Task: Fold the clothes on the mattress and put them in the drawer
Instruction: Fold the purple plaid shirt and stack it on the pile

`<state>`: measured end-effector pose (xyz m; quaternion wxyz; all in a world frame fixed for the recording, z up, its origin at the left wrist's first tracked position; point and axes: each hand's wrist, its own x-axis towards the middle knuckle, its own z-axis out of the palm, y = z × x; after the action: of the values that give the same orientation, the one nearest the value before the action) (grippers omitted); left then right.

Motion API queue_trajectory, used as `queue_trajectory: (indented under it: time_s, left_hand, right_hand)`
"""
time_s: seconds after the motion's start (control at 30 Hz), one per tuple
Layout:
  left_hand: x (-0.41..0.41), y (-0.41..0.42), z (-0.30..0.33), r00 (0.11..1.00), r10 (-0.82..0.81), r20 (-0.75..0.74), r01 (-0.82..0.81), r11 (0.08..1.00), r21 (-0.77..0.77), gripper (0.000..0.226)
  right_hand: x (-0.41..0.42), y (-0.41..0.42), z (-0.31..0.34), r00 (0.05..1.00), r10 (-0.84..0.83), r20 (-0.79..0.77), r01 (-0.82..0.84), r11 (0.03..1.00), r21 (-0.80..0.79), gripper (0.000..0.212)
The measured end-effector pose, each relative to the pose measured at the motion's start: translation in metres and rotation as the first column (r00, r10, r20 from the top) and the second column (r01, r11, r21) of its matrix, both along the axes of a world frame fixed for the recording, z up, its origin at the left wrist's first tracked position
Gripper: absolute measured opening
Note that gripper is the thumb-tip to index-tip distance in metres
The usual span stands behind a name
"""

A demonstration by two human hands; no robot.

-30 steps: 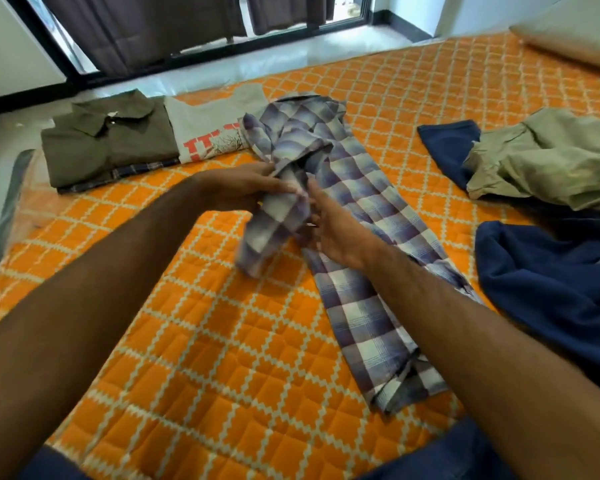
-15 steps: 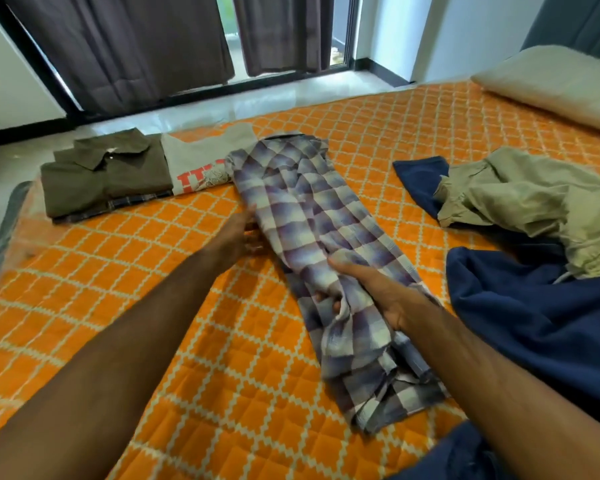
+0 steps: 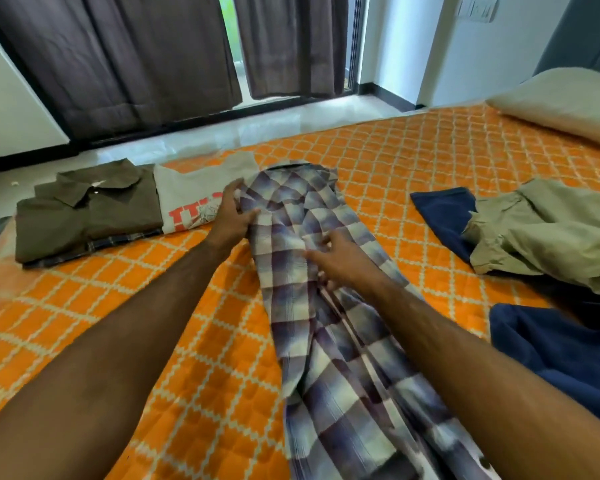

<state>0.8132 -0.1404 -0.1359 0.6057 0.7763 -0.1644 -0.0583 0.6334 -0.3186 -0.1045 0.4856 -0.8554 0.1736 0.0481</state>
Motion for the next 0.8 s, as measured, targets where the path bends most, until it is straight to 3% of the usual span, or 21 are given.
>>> queue_trajectory:
  time_s: [0.1, 0.2, 0.23, 0.3, 0.43, 0.57, 0.7, 0.8]
  left_hand:
    - [0.024, -0.005, 0.006, 0.998, -0.063, 0.027, 0.058, 0.988, 0.140, 0.036]
    - [0.046, -0.008, 0.000, 0.997, -0.033, 0.076, 0.017, 0.978, 0.207, 0.024]
    - [0.051, -0.010, -0.002, 0.997, -0.005, 0.076, -0.011, 0.976, 0.217, 0.024]
    - [0.059, -0.015, -0.010, 0.997, 0.056, 0.051, -0.065, 0.979, 0.193, 0.026]
    - [0.052, -0.033, -0.019, 0.988, -0.022, -0.152, 0.045, 0.988, 0.151, 0.059]
    - [0.047, -0.037, -0.026, 0.984, -0.031, -0.177, 0.046, 0.996, 0.081, 0.072]
    - [0.032, -0.038, -0.024, 0.908, 0.024, -0.419, -0.058, 0.996, -0.068, 0.053]
    - [0.015, -0.035, -0.019, 0.869, -0.059, -0.492, 0.048, 0.998, -0.035, 0.035]
  right_hand:
    - [0.043, 0.002, -0.004, 0.999, -0.029, 0.026, 0.028, 0.999, 0.040, 0.050]
    - [0.073, -0.001, -0.014, 0.989, -0.146, -0.037, 0.150, 0.949, 0.278, 0.023]
    - [0.079, -0.004, -0.017, 0.981, -0.190, -0.040, 0.191, 0.918, 0.347, 0.013]
    - [0.088, -0.015, -0.027, 0.959, -0.282, -0.007, 0.258, 0.867, 0.426, 0.013]
    - [0.099, -0.034, -0.039, 0.903, -0.424, 0.068, 0.384, 0.868, 0.315, 0.020]
    - [0.090, -0.029, -0.041, 0.924, -0.380, 0.043, 0.339, 0.865, 0.369, 0.020]
    - [0.068, -0.027, -0.039, 0.960, -0.271, -0.066, 0.271, 0.849, 0.454, 0.035]
    - [0.055, -0.027, -0.035, 0.968, -0.198, -0.154, 0.244, 0.886, 0.394, 0.038]
